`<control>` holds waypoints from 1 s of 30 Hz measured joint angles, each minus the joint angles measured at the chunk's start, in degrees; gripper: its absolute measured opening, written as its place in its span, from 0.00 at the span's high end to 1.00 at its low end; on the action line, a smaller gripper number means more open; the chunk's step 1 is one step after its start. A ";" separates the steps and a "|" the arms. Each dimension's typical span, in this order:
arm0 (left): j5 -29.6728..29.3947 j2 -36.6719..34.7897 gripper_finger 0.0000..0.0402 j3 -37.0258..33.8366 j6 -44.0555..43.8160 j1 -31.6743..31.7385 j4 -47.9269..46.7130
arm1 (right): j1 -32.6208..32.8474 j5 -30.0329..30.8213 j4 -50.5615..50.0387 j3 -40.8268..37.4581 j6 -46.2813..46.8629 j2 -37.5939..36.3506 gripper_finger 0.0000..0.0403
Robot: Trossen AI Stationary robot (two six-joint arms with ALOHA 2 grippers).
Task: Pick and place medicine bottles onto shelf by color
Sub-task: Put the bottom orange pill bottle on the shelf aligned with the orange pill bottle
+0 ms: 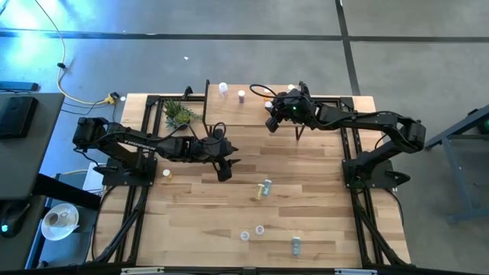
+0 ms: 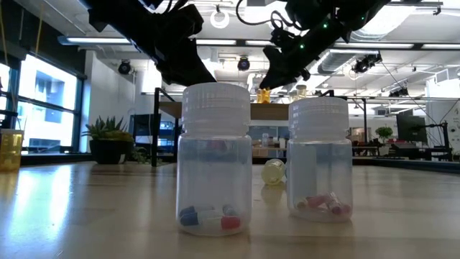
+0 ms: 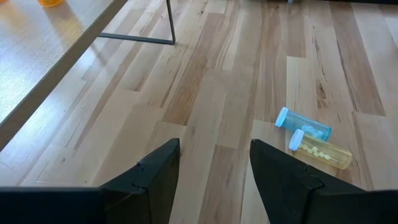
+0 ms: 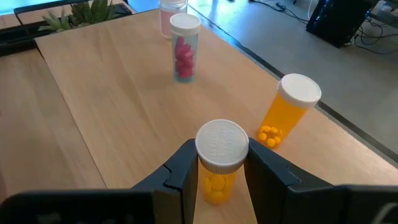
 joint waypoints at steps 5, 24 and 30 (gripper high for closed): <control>0.02 0.00 0.54 0.00 -0.12 0.00 0.00 | -0.60 -0.02 -0.36 0.00 0.24 0.00 0.75; 0.02 0.00 0.54 0.00 0.01 0.00 0.04 | -0.63 0.02 0.82 0.00 0.09 0.00 0.61; 0.02 0.00 0.54 0.00 -0.10 0.00 0.02 | -0.63 2.14 0.84 0.00 -1.23 -0.42 0.61</control>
